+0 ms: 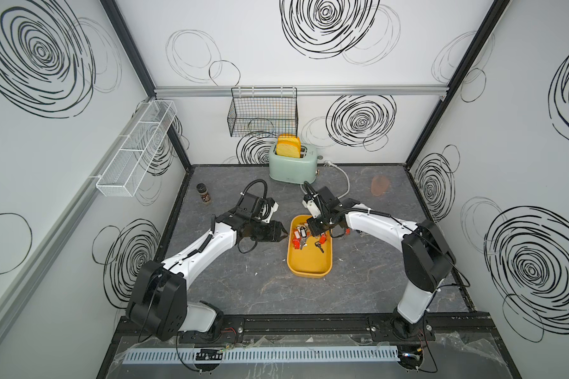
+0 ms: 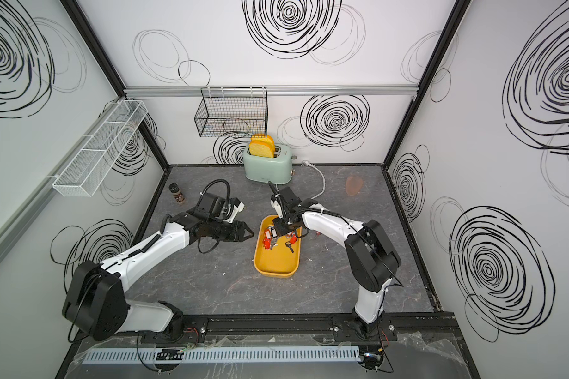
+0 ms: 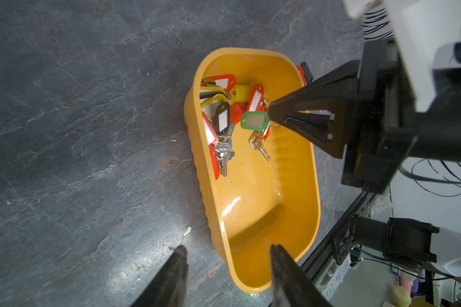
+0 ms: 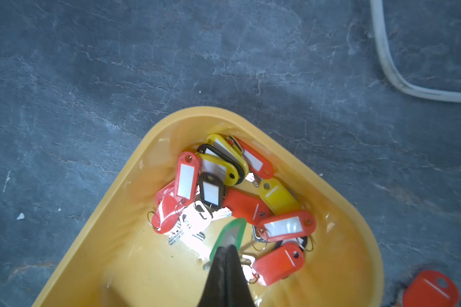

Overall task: Take the keys out of the storage box
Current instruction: Pick up the key from the storage box, then place the key at the center of the board.

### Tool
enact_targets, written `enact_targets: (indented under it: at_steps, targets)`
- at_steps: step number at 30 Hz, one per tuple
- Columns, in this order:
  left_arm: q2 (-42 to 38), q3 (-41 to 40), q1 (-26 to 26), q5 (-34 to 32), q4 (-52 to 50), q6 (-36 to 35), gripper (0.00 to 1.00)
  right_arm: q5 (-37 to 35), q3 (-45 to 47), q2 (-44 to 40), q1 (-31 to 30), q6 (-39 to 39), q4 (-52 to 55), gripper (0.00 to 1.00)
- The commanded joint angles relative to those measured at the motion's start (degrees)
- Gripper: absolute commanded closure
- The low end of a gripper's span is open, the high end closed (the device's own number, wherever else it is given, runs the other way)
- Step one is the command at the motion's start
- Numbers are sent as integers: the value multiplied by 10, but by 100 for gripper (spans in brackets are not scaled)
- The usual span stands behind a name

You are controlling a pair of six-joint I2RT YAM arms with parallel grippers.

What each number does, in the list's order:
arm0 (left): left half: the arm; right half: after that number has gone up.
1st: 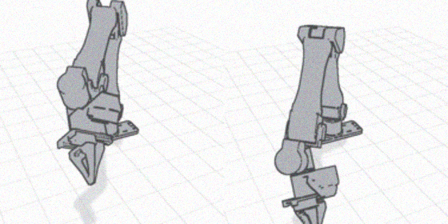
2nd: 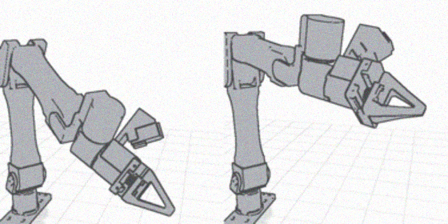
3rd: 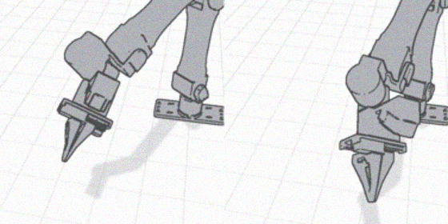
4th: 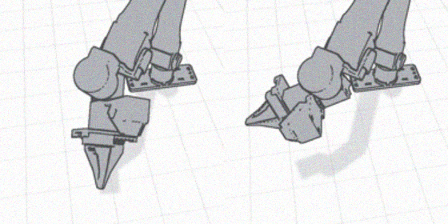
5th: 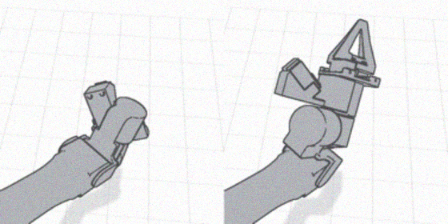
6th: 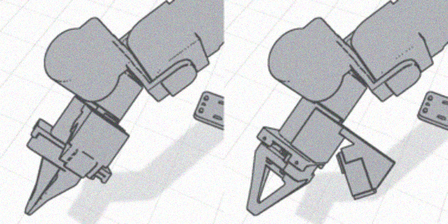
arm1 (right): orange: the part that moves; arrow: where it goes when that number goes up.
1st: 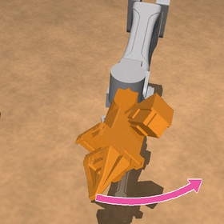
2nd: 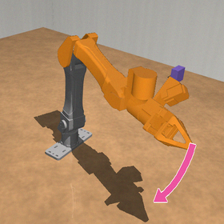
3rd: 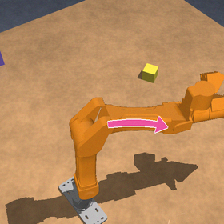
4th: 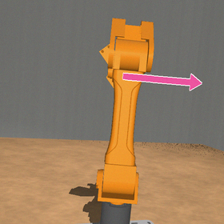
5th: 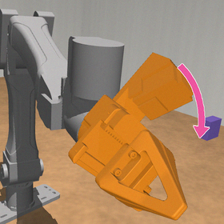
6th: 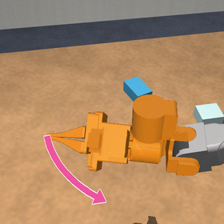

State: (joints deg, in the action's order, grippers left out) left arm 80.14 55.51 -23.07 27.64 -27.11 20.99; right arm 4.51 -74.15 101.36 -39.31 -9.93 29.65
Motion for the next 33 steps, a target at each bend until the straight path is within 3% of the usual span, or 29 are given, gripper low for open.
enact_targets:
  at_steps: [1,13,22,33]
  targets:
    - [4,2,1,7,18,-1,45,-10,-13,-27,2,-5,22,100]
    - [3,1,-17,9,40,1,45,-26,-5,-100,57,-25,27,100]
    - [4,0,-29,23,60,-6,45,-46,31,-155,155,-56,32,100]
    - [20,32,-81,29,57,-32,44,-63,102,-195,288,-98,14,100]
